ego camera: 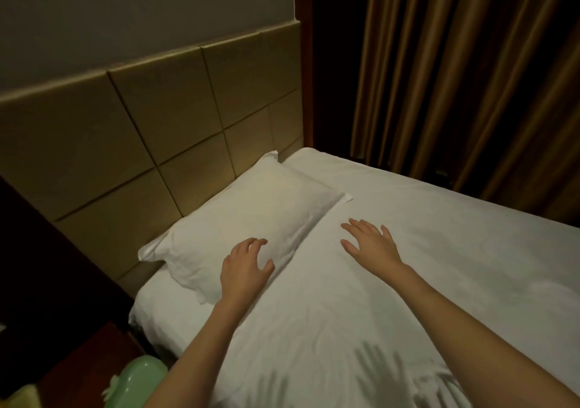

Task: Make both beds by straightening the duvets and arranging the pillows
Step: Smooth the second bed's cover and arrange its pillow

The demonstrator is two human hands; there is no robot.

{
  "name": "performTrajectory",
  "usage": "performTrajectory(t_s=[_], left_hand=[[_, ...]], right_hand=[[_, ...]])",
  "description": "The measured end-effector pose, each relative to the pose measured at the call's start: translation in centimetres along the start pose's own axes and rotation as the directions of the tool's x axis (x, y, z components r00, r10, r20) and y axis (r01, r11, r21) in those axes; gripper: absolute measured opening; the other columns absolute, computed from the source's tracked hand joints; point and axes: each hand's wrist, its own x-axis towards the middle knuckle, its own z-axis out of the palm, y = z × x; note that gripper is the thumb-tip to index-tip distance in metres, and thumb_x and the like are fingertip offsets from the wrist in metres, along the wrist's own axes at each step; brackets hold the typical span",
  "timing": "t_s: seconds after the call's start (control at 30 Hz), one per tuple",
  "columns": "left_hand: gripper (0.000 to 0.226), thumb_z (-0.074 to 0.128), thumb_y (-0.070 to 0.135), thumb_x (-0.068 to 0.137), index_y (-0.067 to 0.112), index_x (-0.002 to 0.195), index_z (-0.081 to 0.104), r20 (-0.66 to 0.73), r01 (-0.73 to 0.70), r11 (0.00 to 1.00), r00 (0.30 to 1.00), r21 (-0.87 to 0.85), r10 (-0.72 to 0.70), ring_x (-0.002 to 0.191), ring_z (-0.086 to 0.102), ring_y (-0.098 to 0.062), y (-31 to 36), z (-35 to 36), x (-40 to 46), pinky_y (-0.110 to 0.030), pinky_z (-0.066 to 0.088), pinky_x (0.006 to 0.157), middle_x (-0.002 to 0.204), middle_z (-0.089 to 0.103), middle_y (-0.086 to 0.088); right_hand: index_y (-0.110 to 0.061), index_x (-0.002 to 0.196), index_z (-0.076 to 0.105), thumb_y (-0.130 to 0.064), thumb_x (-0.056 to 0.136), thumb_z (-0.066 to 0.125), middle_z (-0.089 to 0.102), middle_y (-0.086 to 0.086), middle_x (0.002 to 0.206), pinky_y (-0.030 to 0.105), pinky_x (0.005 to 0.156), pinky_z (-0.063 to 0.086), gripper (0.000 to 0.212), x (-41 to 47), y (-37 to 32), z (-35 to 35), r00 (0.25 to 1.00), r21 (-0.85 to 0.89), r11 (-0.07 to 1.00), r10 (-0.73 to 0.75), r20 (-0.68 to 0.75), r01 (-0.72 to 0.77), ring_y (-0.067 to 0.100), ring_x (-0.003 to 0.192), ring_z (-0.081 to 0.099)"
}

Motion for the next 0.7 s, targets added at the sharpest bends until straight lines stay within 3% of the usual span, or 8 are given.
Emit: performTrajectory(t_s=[0.37, 0.7], left_hand=[[0.044, 0.053, 0.035, 0.09, 0.027, 0.133, 0.049, 0.043, 0.076, 0.997, 0.996, -0.028, -0.075, 0.132, 0.036, -0.014, -6.9, 2.4, 13.2, -0.032, 0.033, 0.104, 0.141, 0.045, 0.007], [0.046, 0.053, 0.036, 0.09, 0.028, 0.134, 0.048, 0.141, 0.176, 0.984, 0.975, -0.019, -0.171, 0.133, 0.037, -0.017, -20.4, 8.2, 29.6, -0.04, 0.033, 0.108, 0.143, 0.044, 0.005]], right_hand=[[-0.033, 0.147, 0.028, -0.044, 0.101, 0.033, 0.02, -0.011, 0.157, 0.041, 0.117, 0.003, 0.047, 15.3, -5.4, 3.1, 0.995, -0.011, 0.997, -0.07, 0.072, 0.071, 0.009, 0.145, 0.013], [-0.033, 0.148, 0.025, -0.046, 0.101, 0.032, 0.018, -0.01, 0.158, 0.04, 0.117, 0.003, 0.05, 35.5, -13.0, 12.6, 0.968, -0.049, 0.989, -0.127, 0.217, 0.141, 0.01, 0.145, 0.011]])
